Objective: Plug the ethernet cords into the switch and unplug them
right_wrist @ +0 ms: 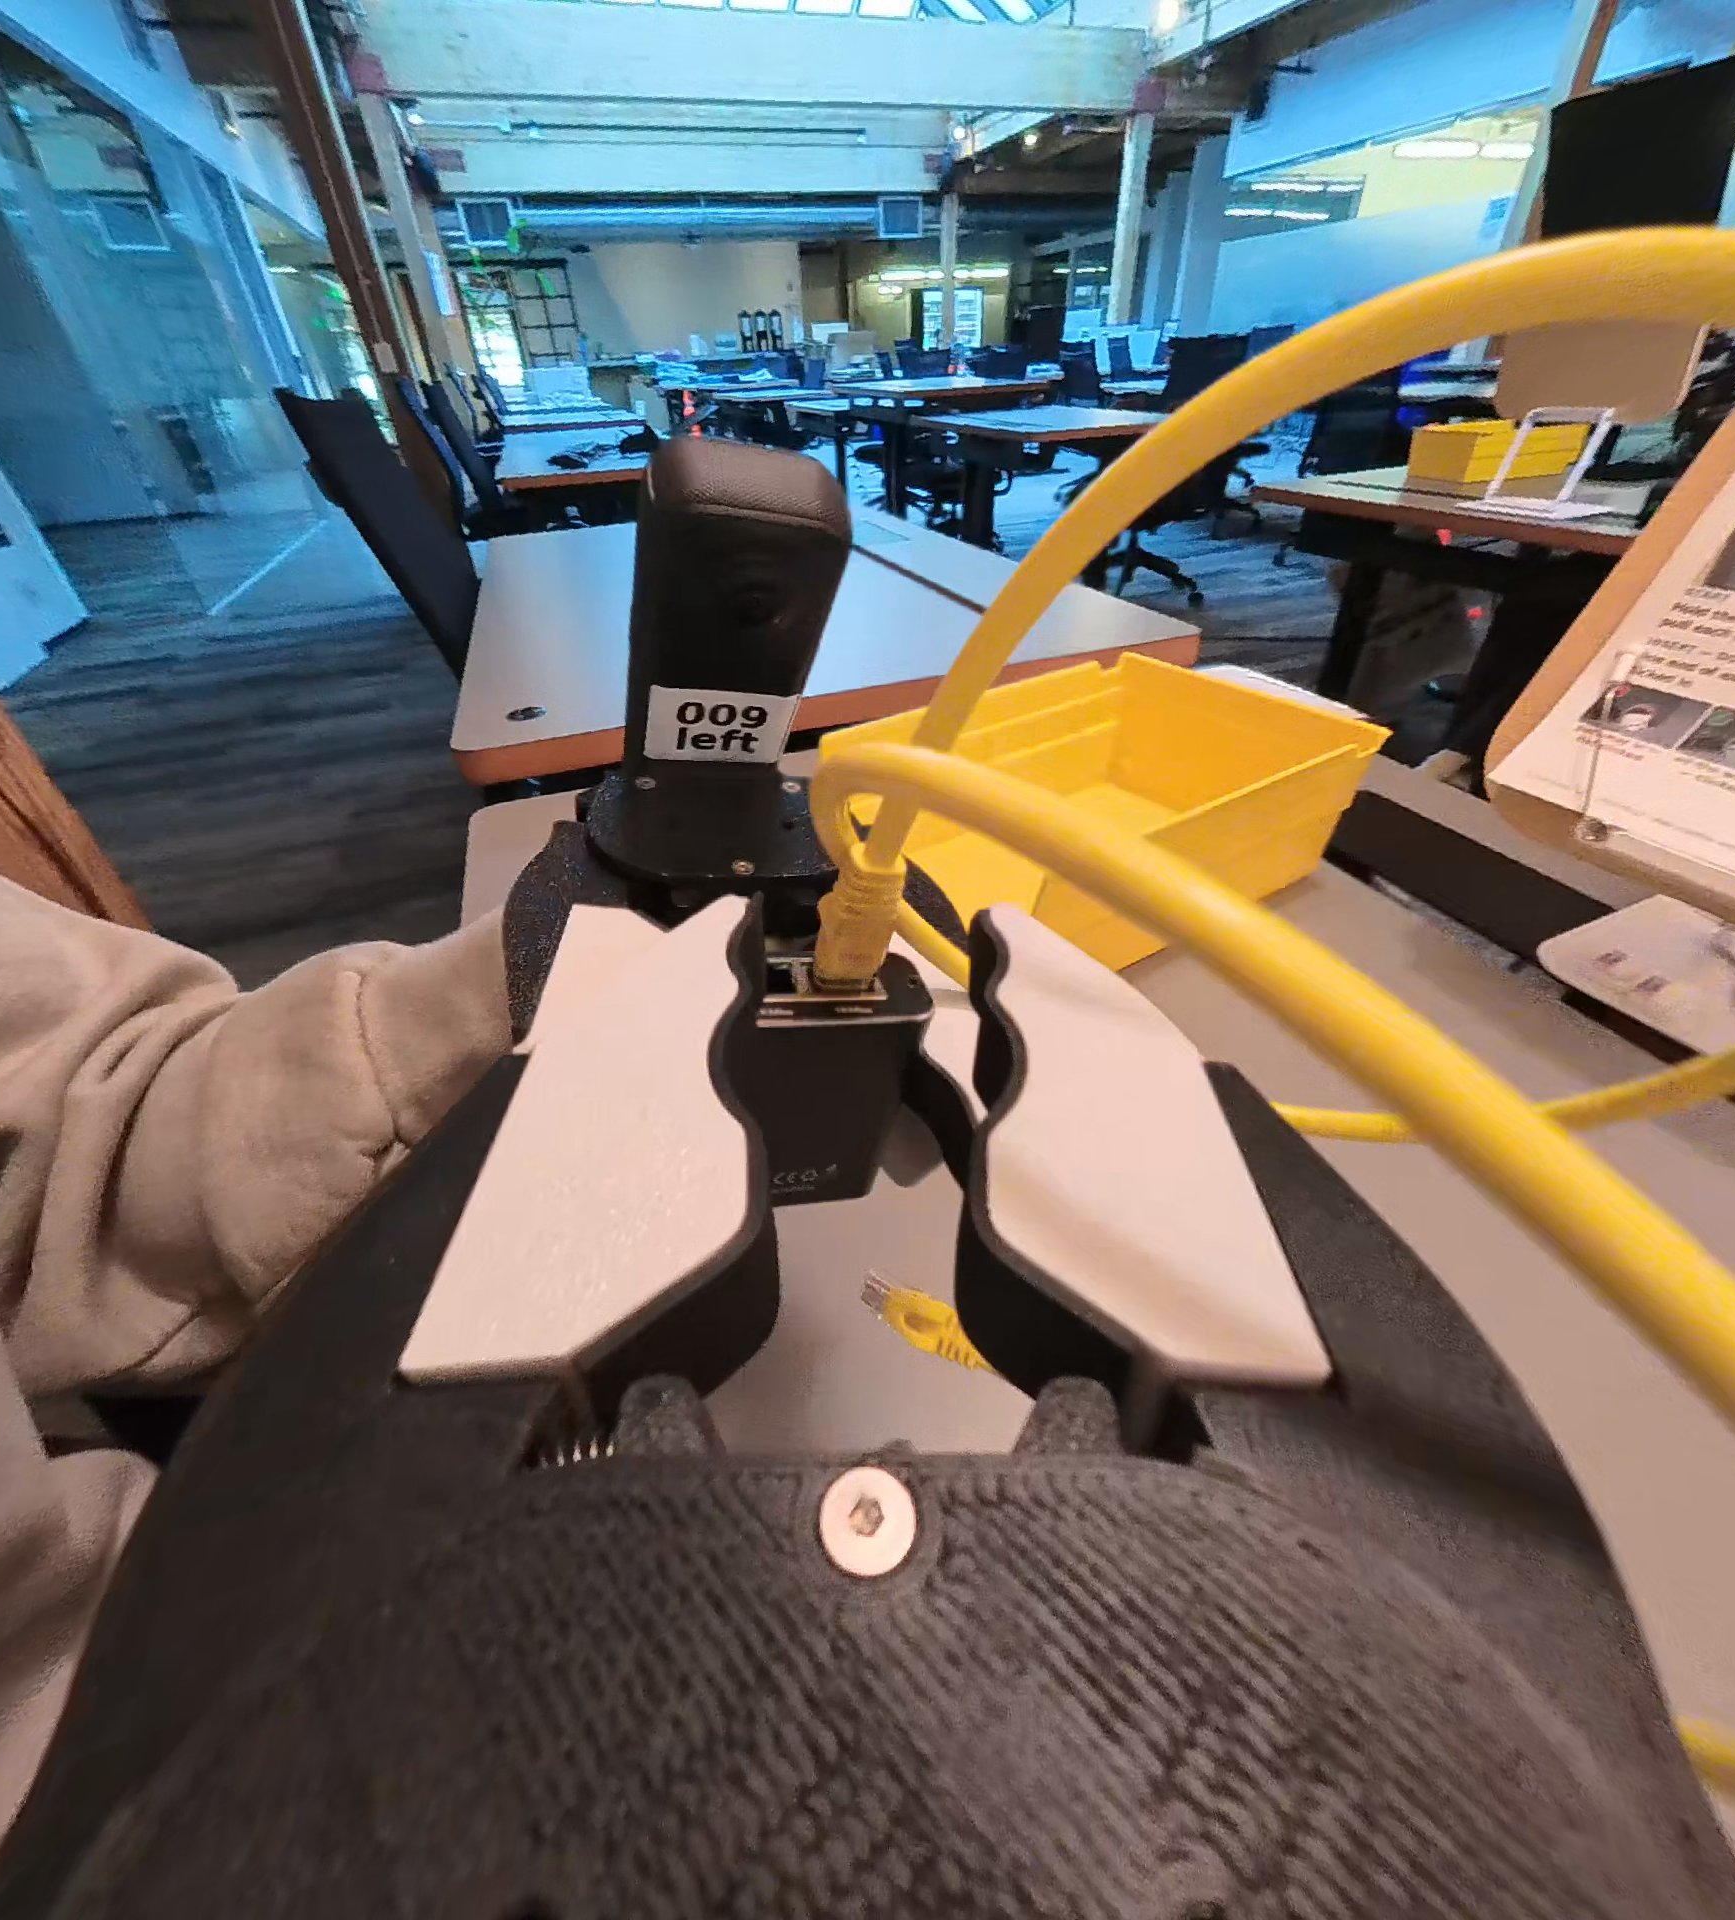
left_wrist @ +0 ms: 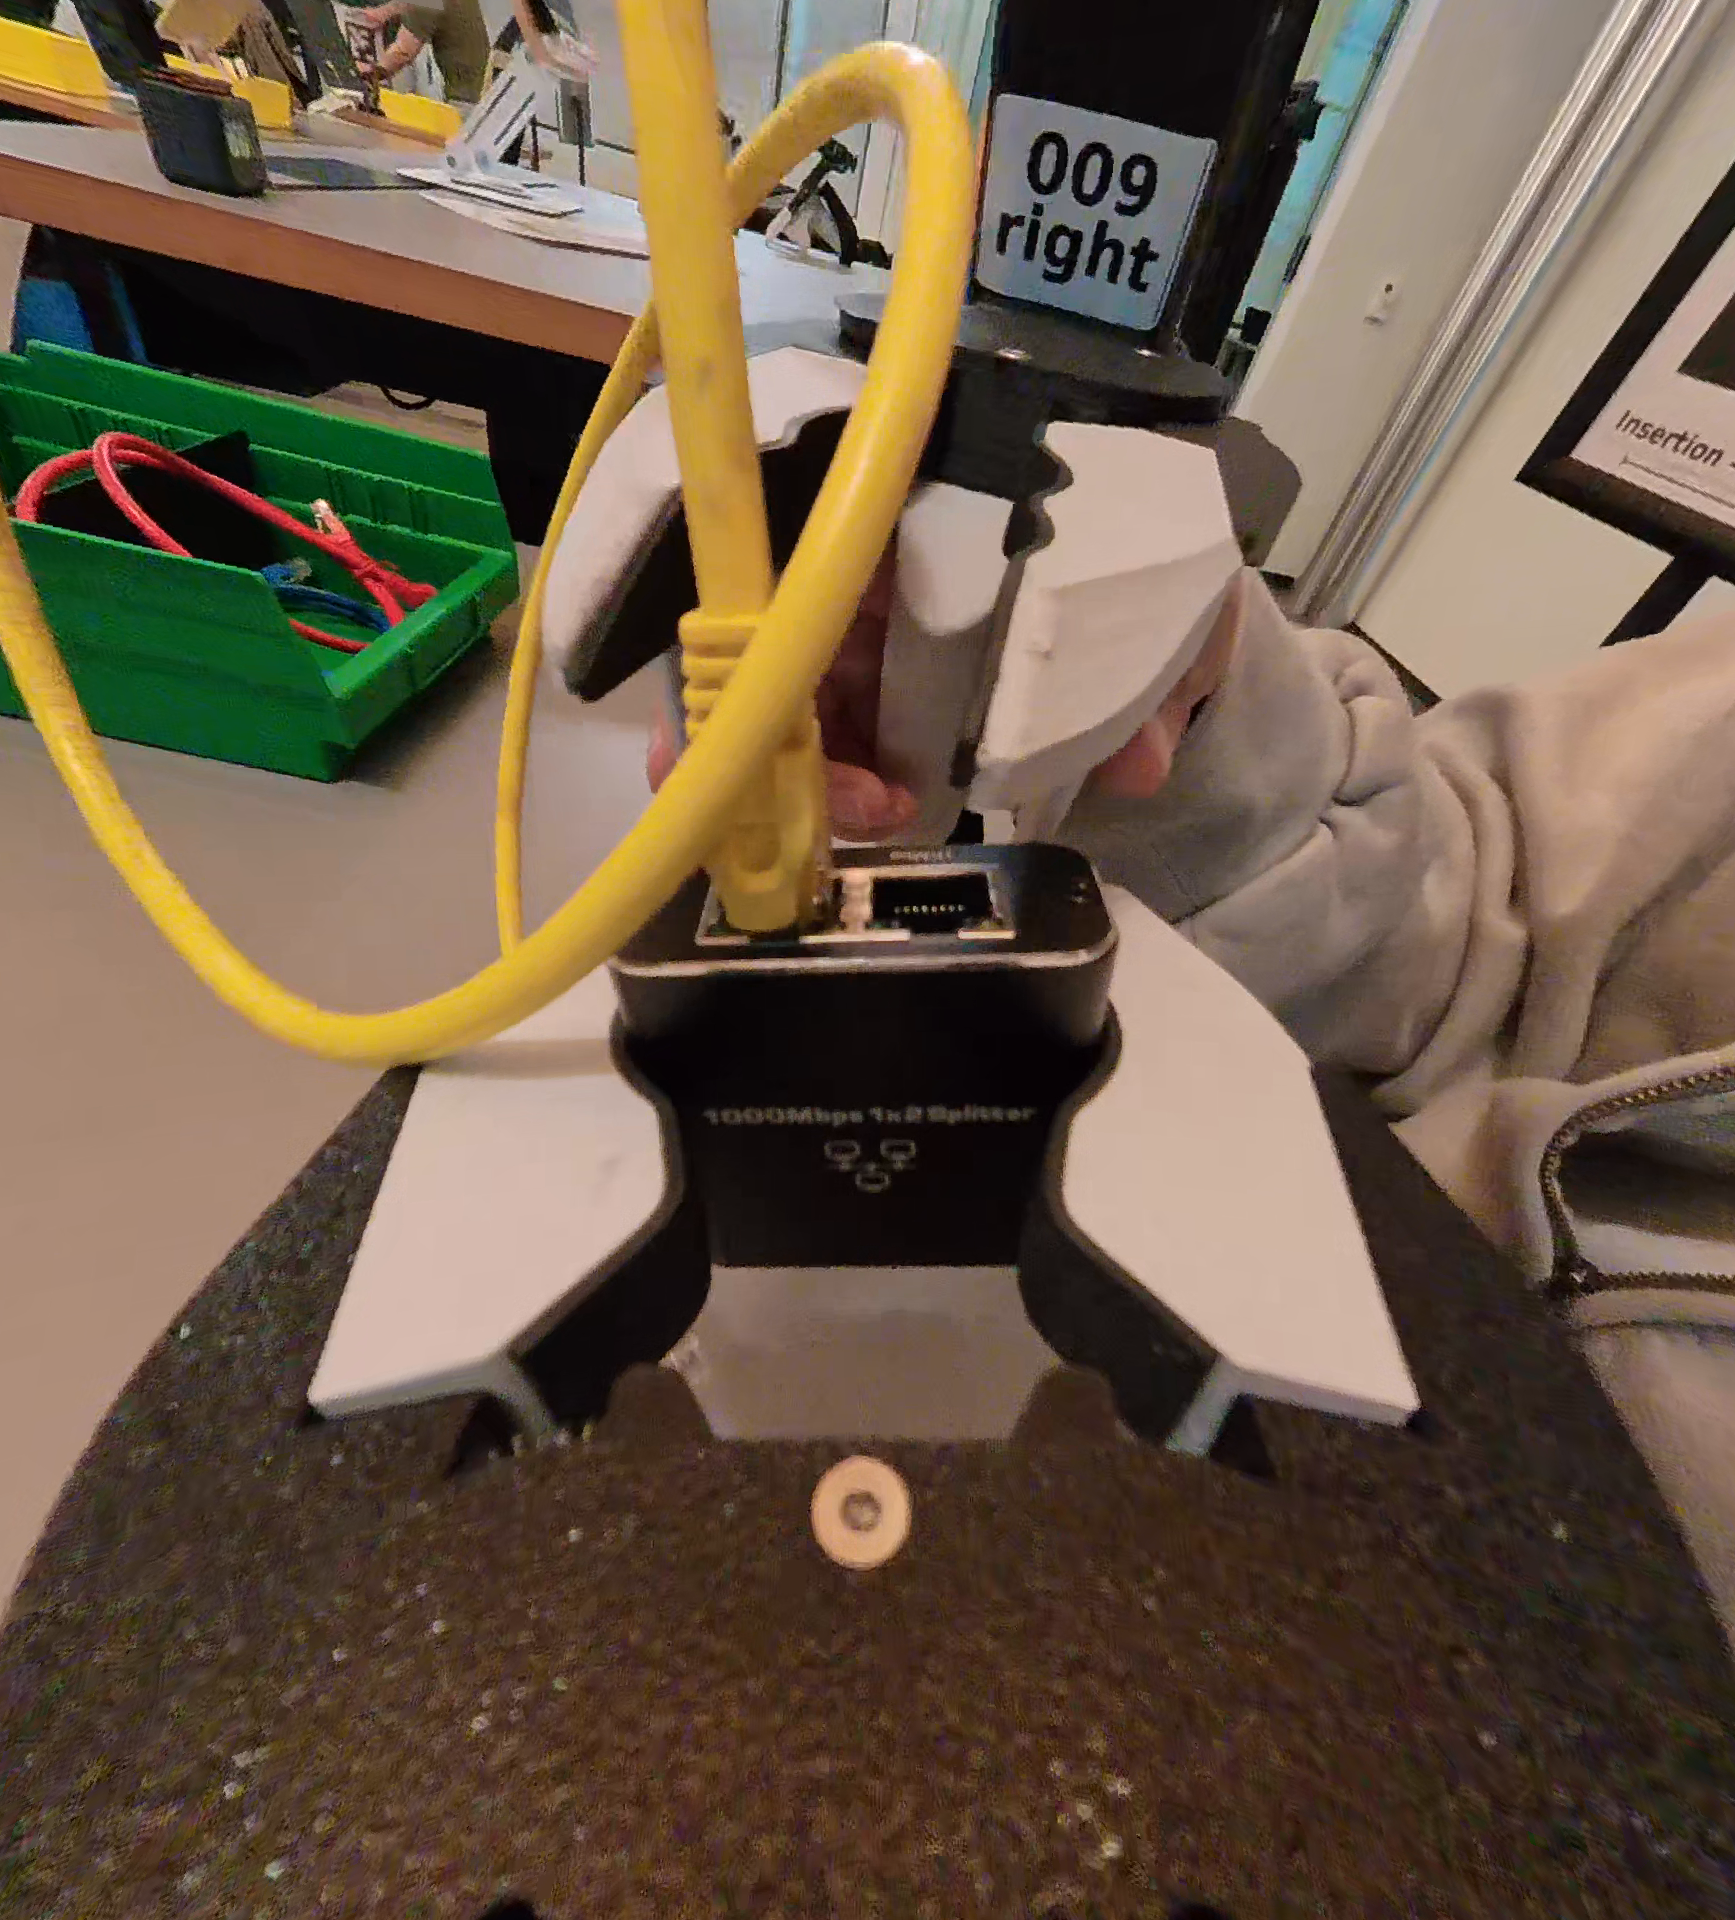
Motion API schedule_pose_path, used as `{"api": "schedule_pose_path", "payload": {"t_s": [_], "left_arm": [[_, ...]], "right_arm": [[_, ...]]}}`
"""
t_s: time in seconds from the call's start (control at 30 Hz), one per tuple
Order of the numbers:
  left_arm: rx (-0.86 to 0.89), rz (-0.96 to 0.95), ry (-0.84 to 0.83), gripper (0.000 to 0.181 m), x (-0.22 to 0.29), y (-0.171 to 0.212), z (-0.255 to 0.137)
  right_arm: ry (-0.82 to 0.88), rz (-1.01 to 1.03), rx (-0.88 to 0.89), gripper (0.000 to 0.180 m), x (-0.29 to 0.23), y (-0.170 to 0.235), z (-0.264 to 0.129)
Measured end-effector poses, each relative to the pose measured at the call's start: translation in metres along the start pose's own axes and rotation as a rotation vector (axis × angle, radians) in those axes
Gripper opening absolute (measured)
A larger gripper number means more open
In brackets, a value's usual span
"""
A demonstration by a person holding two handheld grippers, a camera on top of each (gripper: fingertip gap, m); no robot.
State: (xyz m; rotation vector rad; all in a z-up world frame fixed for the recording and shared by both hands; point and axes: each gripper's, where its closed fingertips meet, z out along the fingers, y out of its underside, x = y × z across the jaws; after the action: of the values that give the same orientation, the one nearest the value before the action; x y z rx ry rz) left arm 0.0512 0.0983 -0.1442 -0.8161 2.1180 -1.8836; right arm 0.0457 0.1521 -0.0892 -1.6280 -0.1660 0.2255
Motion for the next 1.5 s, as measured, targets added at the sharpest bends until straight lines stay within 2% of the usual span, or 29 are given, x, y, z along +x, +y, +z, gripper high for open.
{"api": "schedule_pose_path", "payload": {"t_s": [0.1,0.2,0.53,0.8,0.93,1.27,1.4,1.5], "left_arm": [[-0.029,0.014,0.026,0.075,0.005,0.005,0.004],[-0.046,0.021,0.03,0.075,0.006,0.008,0.007],[0.098,-0.033,0.053,0.074,0.003,-0.008,0.006],[-0.045,0.12,-0.083,0.076,-0.011,0.011,0.009],[-0.025,0.136,-0.066,0.076,-0.011,0.012,0.011],[0.018,0.057,0.015,0.077,-0.01,0.018,0.016],[0.0,0.067,-0.023,0.076,-0.014,0.017,0.014],[0.015,0.053,-0.088,0.075,-0.023,0.013,0.012]], "right_arm": [[-0.017,-0.013,0.002,0.038,-0.002,0.002,0.002],[-0.027,-0.039,0.003,0.014,-0.003,0.002,0.002],[-0.023,0.035,0.003,0.014,0.005,-0.004,-0.003],[0.033,-0.102,-0.19,0.012,0.001,0.006,-0.001],[0.052,-0.129,-0.228,0.012,0.001,0.008,0.0],[0.042,-0.077,-0.256,0.011,0.008,0.017,0.001],[0.021,-0.053,-0.243,0.012,0.009,0.017,0.0],[0.074,-0.007,-0.193,0.013,0.016,0.016,0.002]]}}
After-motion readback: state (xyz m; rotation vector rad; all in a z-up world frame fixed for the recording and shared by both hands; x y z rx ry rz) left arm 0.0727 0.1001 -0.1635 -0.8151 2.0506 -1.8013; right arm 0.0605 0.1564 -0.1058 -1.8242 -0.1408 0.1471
